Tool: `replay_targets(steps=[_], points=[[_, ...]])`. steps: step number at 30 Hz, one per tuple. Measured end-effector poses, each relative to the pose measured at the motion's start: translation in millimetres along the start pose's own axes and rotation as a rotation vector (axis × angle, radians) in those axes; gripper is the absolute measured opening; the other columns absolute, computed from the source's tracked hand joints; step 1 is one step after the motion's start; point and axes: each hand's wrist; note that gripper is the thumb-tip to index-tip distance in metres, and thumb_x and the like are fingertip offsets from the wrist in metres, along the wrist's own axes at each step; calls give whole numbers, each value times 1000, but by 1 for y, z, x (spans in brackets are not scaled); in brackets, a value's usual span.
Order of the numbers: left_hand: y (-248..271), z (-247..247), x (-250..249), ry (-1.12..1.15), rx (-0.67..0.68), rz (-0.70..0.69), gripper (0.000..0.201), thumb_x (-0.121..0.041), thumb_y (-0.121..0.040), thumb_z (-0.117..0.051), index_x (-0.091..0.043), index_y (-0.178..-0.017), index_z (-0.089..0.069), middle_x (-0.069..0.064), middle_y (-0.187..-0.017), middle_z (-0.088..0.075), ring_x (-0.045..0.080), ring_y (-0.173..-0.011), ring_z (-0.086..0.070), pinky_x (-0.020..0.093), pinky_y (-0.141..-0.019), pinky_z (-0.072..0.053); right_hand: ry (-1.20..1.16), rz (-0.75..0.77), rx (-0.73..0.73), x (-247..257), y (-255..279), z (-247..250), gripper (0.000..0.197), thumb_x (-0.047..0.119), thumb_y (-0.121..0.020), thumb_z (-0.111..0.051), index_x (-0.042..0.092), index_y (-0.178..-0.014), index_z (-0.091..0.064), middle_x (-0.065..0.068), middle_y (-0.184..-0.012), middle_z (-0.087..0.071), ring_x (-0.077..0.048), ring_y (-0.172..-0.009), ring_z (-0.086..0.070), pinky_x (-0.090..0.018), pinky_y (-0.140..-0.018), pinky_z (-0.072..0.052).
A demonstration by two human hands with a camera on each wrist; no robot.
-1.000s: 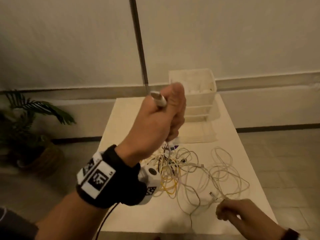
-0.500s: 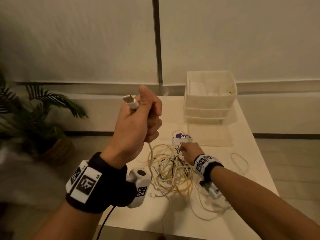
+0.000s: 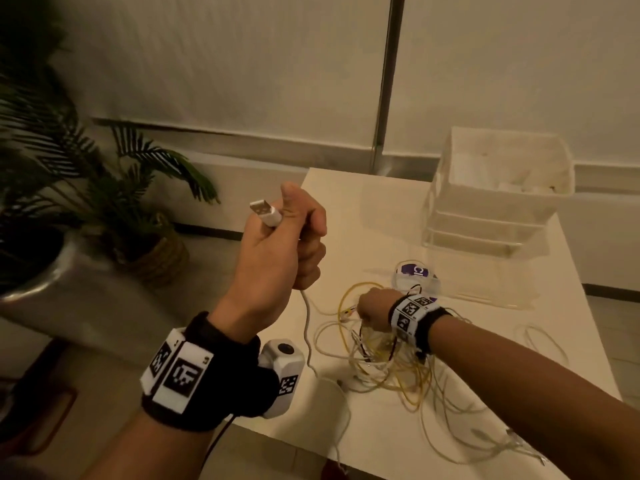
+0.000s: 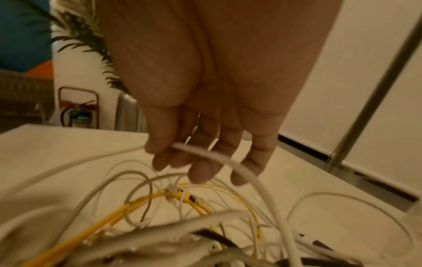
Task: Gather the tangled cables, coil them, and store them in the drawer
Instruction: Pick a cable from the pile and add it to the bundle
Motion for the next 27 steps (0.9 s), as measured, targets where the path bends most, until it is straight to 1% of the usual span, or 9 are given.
replay_targets(steps=[4, 7, 8, 11, 15, 19, 22, 26, 27], points=[[-8, 5, -1, 9, -25, 7, 44, -50, -93, -35, -13, -72, -49, -1, -54, -25, 9, -42, -17, 17, -40, -16, -245, 54, -51, -7, 16, 37, 25, 25, -92, -56, 5, -97, -70, -12, -97, -68, -29, -92, -63, -32, -77, -48], [-10, 3, 5, -18, -24, 38, 46, -51, -92, -35, -12, -74, -50, 1, -56, -24, 10, -43, -17, 19, -40, -15, -735, 46, -238, -26, 40, 61, 18, 25, -92, -60, 10, -92, -70, -3, -72, -59, -20, -65, -56, -29, -63, -44], [-10, 2, 8, -24, -25, 56, 47, -52, -91, -36, -11, -75, -51, 1, -55, -24, 10, -43, -17, 19, -40, -15, -928, 47, -310, -33, 52, 64, 16, 23, -92, -60, 10, -88, -70, -4, -66, -53, -19, -57, -50, -30, -58, -43], [-12, -4, 18, -10, -30, 111, 51, -54, -92, -36, -9, -76, -55, 0, -55, -23, 10, -44, -16, 19, -41, -15, -1403, 66, -483, -50, 99, 65, 15, 13, -92, -61, 3, -84, -67, -10, -62, -38, -20, -55, -36, -28, -49, -32], [-24, -29, 21, -71, 48, 120, 57, -51, -98, -33, -4, -87, -63, 0, -56, -25, 11, -45, -17, 21, -42, -16, -1786, 176, -663, -64, 157, 76, 14, 14, -87, -62, 0, -87, -62, -7, -61, -39, -16, -50, -31, -26, -47, -28], [-36, -64, 15, -168, 162, 110, 59, -50, -101, -32, -3, -99, -67, -2, -55, -27, 12, -46, -17, 22, -44, -16, -1849, 302, -821, -63, 203, 101, 22, 26, -83, -60, 5, -87, -65, -6, -62, -41, -13, -45, -30, -26, -47, -27], [-40, -87, 10, -187, 216, 106, 55, -51, -101, -34, -6, -102, -65, -5, -53, -29, 11, -46, -18, 22, -43, -16, -1672, 332, -956, -56, 230, 127, 21, 25, -89, -55, 9, -90, -69, -7, -63, -40, -14, -46, -27, -29, -48, -21], [-50, -108, -3, -155, 167, 9, 43, -46, -102, -38, -4, -97, -45, -12, -51, -31, 7, -42, -22, 17, -40, -20, -1401, 271, -1119, -54, 253, 162, 21, 18, -97, -52, 14, -92, -71, -1, -60, -44, -13, -44, -31, -23, -44, -26], [-53, -110, -8, -144, 157, -21, 39, -47, -101, -39, -8, -95, -40, -11, -52, -31, 7, -42, -22, 18, -39, -20, -1359, 242, -1161, -57, 258, 169, 20, 18, -97, -52, 14, -92, -72, 0, -60, -46, -13, -45, -32, -23, -43, -27]])
Point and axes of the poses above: each hand's wrist, its own y-axis away from the middle knuckle, its own z-axis out of the back of the hand, x = y × z
